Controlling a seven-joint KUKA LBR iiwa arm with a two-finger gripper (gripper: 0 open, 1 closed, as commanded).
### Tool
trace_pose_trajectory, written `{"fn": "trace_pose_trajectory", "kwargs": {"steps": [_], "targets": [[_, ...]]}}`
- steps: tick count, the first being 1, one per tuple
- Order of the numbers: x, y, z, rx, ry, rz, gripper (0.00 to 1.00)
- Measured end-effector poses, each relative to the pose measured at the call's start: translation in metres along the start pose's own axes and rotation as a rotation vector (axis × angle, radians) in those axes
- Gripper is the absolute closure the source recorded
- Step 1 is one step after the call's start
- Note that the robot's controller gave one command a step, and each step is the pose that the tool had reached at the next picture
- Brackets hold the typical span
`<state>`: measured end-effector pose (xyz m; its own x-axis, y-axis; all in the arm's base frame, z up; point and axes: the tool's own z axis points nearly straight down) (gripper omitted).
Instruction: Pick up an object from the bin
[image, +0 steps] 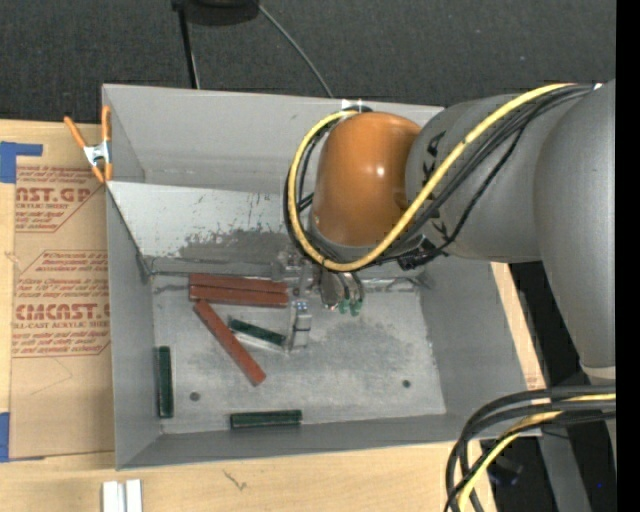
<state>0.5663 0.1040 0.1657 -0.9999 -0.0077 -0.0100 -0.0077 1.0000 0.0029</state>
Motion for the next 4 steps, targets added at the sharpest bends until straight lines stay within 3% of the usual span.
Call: {"fn": "trace_pose_trajectory", "kwargs": {"steps": [1,2,4], "targets": [[0.033,-0.009,0.062,0.001,0.006,0.052,0.00],[-0.010,0.029,0.087,0.001,0.006,0.061,1.00],[-0.010,0.029,0.087,0.001,0.007,0.062,1.00]]}}
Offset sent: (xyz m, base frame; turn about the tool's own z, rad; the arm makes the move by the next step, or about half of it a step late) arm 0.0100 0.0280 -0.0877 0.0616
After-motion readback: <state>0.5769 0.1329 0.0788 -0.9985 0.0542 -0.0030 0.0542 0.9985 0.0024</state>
